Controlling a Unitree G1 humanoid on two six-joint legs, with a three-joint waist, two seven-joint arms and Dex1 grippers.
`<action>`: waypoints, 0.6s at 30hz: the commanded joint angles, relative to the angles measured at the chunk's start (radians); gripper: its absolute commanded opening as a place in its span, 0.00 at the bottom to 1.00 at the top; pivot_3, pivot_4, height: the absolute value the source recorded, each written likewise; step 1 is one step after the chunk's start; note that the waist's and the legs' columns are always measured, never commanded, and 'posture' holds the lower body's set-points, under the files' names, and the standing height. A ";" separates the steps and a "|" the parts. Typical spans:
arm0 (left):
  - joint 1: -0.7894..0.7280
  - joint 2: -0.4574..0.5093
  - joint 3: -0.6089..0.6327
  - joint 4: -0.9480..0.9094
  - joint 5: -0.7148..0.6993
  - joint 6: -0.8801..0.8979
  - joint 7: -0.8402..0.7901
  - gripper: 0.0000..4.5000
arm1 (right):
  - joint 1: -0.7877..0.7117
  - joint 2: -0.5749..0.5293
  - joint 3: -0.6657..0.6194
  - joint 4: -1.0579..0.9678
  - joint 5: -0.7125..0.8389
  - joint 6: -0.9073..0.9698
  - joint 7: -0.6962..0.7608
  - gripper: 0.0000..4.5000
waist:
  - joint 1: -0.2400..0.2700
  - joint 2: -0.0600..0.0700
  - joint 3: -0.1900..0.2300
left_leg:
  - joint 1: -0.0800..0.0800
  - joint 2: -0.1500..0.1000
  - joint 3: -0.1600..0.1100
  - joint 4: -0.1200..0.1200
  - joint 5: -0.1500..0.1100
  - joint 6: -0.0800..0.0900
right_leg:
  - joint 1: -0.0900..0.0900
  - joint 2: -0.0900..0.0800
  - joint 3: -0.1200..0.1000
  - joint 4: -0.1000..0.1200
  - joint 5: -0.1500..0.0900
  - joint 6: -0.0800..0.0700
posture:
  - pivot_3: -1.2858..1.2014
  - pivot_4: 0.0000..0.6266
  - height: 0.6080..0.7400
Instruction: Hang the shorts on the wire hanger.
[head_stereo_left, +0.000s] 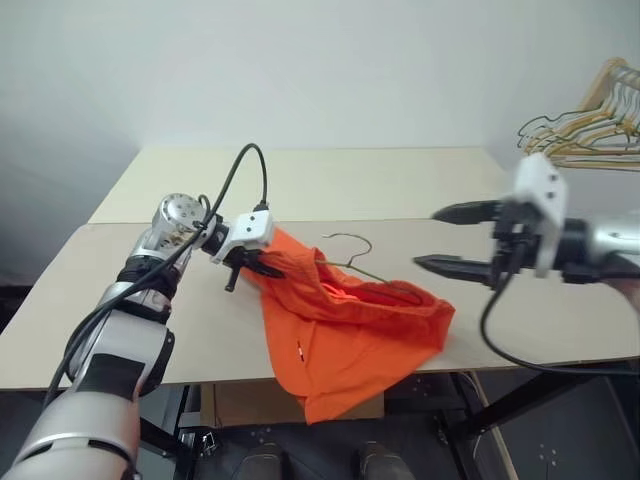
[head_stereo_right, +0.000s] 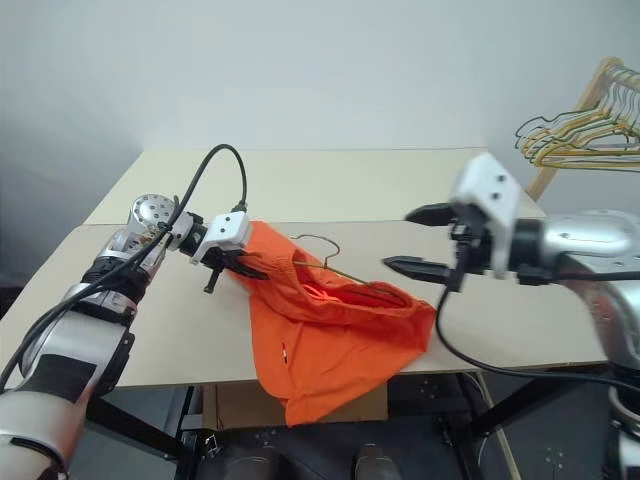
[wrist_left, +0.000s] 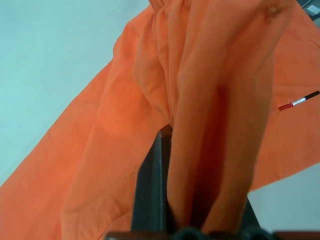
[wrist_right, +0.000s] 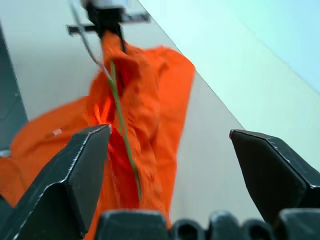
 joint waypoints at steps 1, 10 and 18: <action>-0.048 -0.003 0.038 0.004 0.003 -0.012 -0.009 0.00 | -0.049 0.042 0.094 -0.017 -0.038 0.039 -0.056 0.99 | -0.003 0.000 0.000 | 0.000 0.000 0.000 0.000 0.000 0.000 | 0.000 0.000 0.000 0.000 0.000 0.000 | 0.52 0.00 1.00; -0.058 -0.007 0.065 0.012 0.009 -0.010 -0.026 0.00 | -0.167 0.237 0.275 0.118 -0.152 0.044 -0.129 0.71 | -0.005 0.000 0.000 | -0.002 -0.002 0.000 0.000 0.000 0.000 | -0.001 -0.002 0.000 -0.001 0.007 0.000 | 0.53 0.00 1.00; -0.054 0.001 0.087 0.005 0.013 -0.008 -0.036 0.00 | -0.167 0.265 0.295 0.165 -0.210 -0.019 -0.085 0.03 | -0.006 0.000 0.000 | -0.002 -0.002 -0.001 0.000 0.000 0.000 | -0.001 -0.002 0.000 -0.001 0.007 0.000 | 0.53 0.00 1.00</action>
